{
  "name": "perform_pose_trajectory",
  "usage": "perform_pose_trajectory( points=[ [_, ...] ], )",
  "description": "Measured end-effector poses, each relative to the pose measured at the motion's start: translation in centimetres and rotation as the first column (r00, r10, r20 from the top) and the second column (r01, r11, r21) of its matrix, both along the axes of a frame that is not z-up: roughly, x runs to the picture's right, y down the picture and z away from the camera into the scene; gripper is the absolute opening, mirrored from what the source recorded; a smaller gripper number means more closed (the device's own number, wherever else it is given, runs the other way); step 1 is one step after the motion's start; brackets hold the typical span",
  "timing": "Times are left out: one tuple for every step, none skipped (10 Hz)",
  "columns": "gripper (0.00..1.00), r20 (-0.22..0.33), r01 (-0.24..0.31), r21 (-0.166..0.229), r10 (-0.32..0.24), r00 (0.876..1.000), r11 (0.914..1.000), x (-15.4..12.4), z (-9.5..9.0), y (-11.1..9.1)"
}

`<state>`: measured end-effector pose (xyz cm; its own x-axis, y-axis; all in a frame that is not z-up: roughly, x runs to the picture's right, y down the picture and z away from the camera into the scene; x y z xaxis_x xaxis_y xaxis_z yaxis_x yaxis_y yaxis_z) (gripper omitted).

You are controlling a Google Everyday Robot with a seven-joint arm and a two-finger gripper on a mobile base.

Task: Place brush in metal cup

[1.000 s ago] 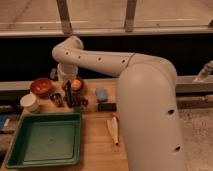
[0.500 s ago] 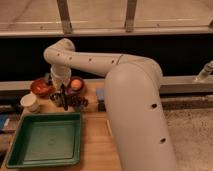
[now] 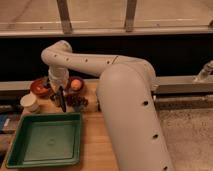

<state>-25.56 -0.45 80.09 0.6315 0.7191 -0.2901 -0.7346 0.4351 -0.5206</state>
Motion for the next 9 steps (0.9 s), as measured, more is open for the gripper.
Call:
perform_pose_trajectory(
  points=[
    [0.0, 0.003, 0.001, -0.002, -0.001, 1.0, 1.0, -0.1, 0.1, 0.1],
    [0.0, 0.01, 0.003, -0.005, -0.003, 1.0, 1.0, -0.3, 0.2, 0.4],
    [0.0, 0.016, 0.006, -0.011, -0.005, 1.0, 0.9999, -0.6, 0.4, 0.6],
    [0.0, 0.021, 0.009, -0.027, -0.008, 1.0, 0.9996, -0.8, 1.0, 1.2],
    [0.0, 0.021, 0.013, -0.042, -0.013, 1.0, 0.999, -0.9, 1.8, 1.6],
    [0.0, 0.021, 0.019, -0.056, -0.018, 1.0, 0.9982, -1.2, 2.3, 2.0],
    [0.0, 0.023, 0.024, -0.07, -0.023, 0.999, 0.9973, -1.7, 2.6, 2.4],
    [0.0, 0.023, 0.03, -0.087, -0.028, 0.999, 0.9957, -1.9, 3.2, 3.0],
    [0.0, 0.023, 0.031, -0.096, -0.029, 0.999, 0.9949, -2.1, 3.4, 3.3]
  ],
)
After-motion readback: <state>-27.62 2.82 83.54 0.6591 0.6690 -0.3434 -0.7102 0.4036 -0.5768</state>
